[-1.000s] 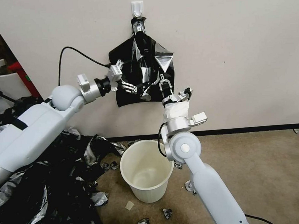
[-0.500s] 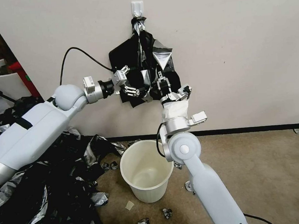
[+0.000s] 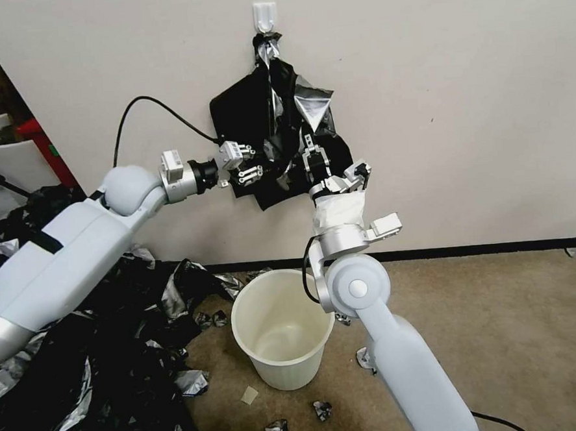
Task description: Place a trash bag onto the trash bin.
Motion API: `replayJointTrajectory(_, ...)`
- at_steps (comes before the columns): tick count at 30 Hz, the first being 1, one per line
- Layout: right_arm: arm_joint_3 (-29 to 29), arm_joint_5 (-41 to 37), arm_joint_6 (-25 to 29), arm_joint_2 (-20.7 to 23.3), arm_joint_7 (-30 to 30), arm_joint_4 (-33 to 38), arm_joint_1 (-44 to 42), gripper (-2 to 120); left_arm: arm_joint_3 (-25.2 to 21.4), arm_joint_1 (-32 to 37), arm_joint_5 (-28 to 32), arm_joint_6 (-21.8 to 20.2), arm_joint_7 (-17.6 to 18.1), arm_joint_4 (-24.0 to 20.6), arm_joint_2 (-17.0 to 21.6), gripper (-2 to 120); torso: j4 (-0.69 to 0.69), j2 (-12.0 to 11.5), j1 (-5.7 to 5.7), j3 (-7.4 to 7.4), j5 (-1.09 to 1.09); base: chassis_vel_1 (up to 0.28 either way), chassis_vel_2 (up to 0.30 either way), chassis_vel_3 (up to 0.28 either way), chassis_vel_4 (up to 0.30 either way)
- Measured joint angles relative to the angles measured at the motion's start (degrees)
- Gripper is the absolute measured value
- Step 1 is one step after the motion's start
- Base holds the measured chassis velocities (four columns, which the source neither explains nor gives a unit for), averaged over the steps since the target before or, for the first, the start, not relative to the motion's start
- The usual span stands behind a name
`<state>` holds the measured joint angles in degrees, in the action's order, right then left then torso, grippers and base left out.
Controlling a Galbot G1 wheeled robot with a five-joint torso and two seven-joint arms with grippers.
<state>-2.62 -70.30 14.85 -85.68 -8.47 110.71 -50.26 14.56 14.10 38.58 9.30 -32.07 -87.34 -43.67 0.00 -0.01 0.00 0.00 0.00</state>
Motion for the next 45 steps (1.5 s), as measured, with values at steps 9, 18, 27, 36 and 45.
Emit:
replayJointTrajectory(9,-0.99,0.79,0.81,2.00,-1.12,-0.57,-1.85,0,-14.89,19.26,10.92,2.29,8.67,-10.60,-0.41,0,0.02,0.00,0.00,0.00,0.00,0.000,0.000,0.000,0.000)
replayJointTrajectory(18,-0.13,11.23,2.88,4.06,-3.06,4.15,-8.75,0,-26.00,34.34,16.79,5.57,12.59,-19.70,-3.61,0,0.00,0.00,0.00,-0.01,0.01,0.000,0.000,0.000,0.000)
replayJointTrajectory(27,0.69,21.19,4.34,6.31,-2.21,12.83,-18.08,0,-34.74,48.02,16.72,6.70,12.89,-26.98,-6.81,0,0.00,0.00,0.00,-0.01,0.00,0.000,0.000,0.000,0.000)
replayJointTrajectory(36,1.10,23.26,1.66,10.26,-2.94,21.73,-25.23,0,-39.66,57.25,13.65,3.76,13.47,-35.11,-6.81,0,0.00,0.01,0.00,-0.01,0.01,0.000,0.000,0.000,0.000)
replayJointTrajectory(45,1.53,25.49,0.42,11.60,-4.87,19.50,-27.81,0,-40.06,64.73,8.32,1.43,14.15,-35.37,-11.42,0,0.00,0.01,0.00,-0.01,0.00,0.000,0.000,0.000,0.000)
